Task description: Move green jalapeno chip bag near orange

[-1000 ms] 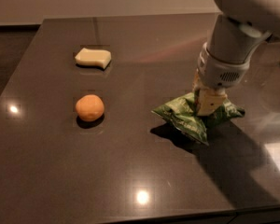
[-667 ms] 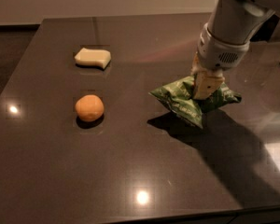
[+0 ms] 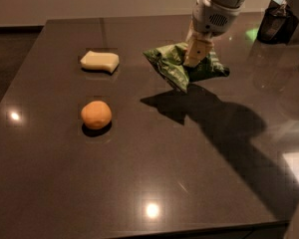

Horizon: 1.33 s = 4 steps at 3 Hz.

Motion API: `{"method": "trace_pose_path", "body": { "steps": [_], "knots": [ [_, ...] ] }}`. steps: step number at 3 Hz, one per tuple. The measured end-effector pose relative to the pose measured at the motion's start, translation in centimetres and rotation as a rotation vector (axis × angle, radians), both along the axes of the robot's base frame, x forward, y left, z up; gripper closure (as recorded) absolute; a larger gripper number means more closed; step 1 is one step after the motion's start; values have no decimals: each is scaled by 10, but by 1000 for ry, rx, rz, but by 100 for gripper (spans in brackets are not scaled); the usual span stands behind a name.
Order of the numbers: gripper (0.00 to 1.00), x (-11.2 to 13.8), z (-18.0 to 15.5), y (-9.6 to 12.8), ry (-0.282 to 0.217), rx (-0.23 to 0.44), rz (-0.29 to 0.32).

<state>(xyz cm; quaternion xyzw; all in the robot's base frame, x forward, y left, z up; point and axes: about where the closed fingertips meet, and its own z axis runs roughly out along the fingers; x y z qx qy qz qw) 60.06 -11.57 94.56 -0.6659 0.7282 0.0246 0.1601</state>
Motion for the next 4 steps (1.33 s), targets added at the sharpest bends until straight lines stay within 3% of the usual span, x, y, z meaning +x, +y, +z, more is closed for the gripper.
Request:
{"method": "trace_pose_path", "body": {
  "steps": [2,4],
  "knots": [
    [100,60,2,31,-43,77,-108],
    [100,88,-11,76,-110,133,-182]
  ]
}}
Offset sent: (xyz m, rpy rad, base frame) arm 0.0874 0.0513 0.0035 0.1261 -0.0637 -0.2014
